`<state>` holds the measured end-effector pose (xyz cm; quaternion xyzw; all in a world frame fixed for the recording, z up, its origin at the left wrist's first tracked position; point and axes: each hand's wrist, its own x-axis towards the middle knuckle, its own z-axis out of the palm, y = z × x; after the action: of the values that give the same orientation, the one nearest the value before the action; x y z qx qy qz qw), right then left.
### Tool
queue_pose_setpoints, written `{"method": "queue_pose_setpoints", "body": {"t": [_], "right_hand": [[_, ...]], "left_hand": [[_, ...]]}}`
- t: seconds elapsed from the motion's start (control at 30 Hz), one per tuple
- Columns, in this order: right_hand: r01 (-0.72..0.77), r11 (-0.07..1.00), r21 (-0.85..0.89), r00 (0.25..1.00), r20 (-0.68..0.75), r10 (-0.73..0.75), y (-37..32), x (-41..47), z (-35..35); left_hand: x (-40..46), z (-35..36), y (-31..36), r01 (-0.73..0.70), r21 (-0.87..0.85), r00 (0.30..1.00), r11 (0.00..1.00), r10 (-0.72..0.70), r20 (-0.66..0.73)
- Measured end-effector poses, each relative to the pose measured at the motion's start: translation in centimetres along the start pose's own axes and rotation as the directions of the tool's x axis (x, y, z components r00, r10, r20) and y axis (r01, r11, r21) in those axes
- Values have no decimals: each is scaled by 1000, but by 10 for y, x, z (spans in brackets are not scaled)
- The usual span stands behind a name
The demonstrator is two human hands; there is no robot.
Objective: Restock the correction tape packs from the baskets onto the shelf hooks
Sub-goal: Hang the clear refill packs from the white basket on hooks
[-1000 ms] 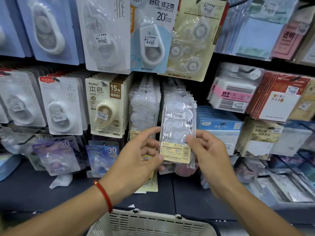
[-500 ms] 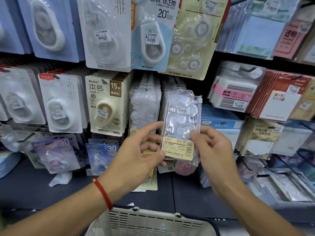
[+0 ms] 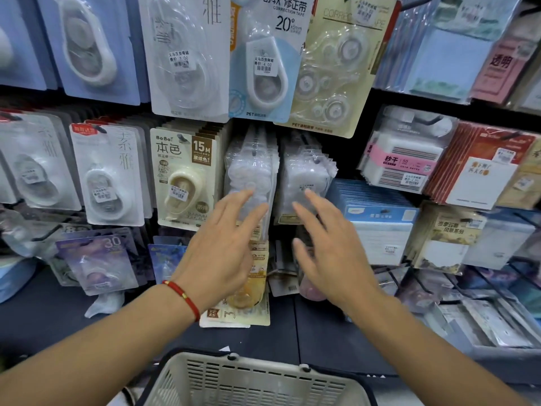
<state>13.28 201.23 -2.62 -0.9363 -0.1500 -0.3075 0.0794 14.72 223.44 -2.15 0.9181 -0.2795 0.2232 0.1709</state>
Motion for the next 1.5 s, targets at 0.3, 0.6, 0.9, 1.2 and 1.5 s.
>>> {"method": "queue_pose_setpoints", "body": {"t": [0.3,0.6,0.9,1.2,1.5], "right_hand": [[-152,984,-97,958,231,171,-1,59,55],[80,991,106,988,-139,-65,-8,-28,51],[-124,980,156,263,958,-119,-23,-203,165],[-214,971,-107,345,922,177,-12,-349,240],[-471,882,13,256,959,122,-2,-348,242]], "left_hand": [[-4,18,-19,-72,157,993,985,55,105],[-73,33,-26,-158,34,953,987,143,268],[-228,108,-63,44,273,569,961,-249,784],[-264,136,-51,316,159,777,935,-351,522],[-270,142,-56,311,182,788,933,-360,499]]}}
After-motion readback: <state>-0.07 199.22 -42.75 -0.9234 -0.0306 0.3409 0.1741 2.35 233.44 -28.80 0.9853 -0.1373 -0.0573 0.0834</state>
